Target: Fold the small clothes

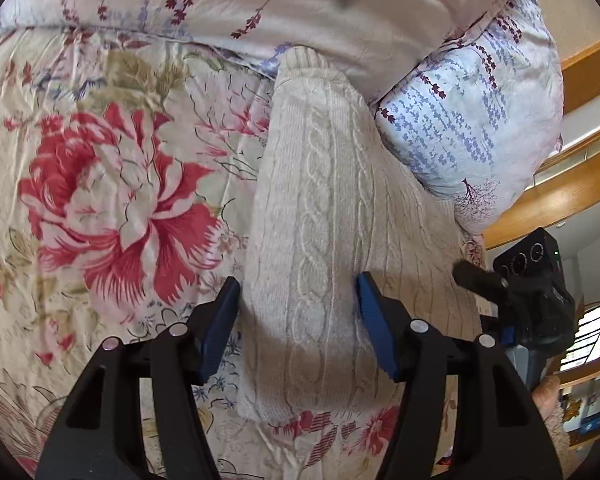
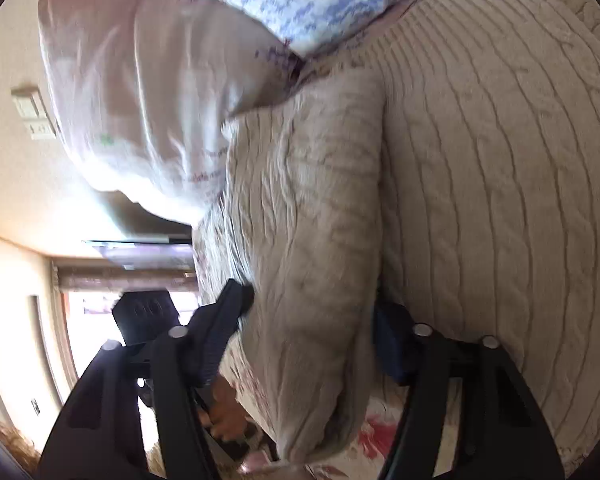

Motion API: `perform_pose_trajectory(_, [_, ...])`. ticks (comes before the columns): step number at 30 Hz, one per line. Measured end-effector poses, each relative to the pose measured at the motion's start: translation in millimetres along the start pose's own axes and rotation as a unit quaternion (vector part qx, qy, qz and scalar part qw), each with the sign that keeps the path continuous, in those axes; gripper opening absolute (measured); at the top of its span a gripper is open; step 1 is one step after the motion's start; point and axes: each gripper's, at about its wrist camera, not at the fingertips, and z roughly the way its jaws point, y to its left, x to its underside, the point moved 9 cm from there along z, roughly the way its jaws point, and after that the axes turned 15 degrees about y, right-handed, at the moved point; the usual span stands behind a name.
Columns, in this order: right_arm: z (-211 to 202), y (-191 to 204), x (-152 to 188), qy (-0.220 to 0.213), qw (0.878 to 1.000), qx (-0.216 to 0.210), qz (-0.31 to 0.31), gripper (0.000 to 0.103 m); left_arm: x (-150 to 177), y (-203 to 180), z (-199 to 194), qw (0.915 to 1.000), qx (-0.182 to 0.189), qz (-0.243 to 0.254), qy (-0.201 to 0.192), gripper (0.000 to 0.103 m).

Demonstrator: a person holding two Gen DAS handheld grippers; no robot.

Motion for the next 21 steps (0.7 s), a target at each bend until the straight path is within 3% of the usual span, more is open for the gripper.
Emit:
perform_pose_trajectory(2, [0,-4,-10,-0.020,1.000,-0.004,0.010,0.044,1,1,1,1.0000,-0.003,0.001,-0.002,0.060])
perform_pose_trajectory(4, [2,-8,-13,-0.025,1.000,0.006,0.016,0.028,1,-2,1,0.9999,-0.010,0.006,-0.004,0.060])
perform_pose_trajectory(7, [2,-6,-14,-0.036,0.999,0.030,0.001,0.019,0,-3,-2,0.9999,-0.014,0.006,-0.007,0.061])
perform_pose_trajectory(14, [-14,20,-16,-0.076,0.990,0.100,-0.064,0.017,-7,-12,-27,0.9991,0.015,-0.006,-0.038,0.070])
perform_pose_trajectory(21, [-48,41,-19,-0.101,0.967,0.198,-0.128,0.016,-5,-22,-36,0.9986,0.025,0.006,-0.046,0.071])
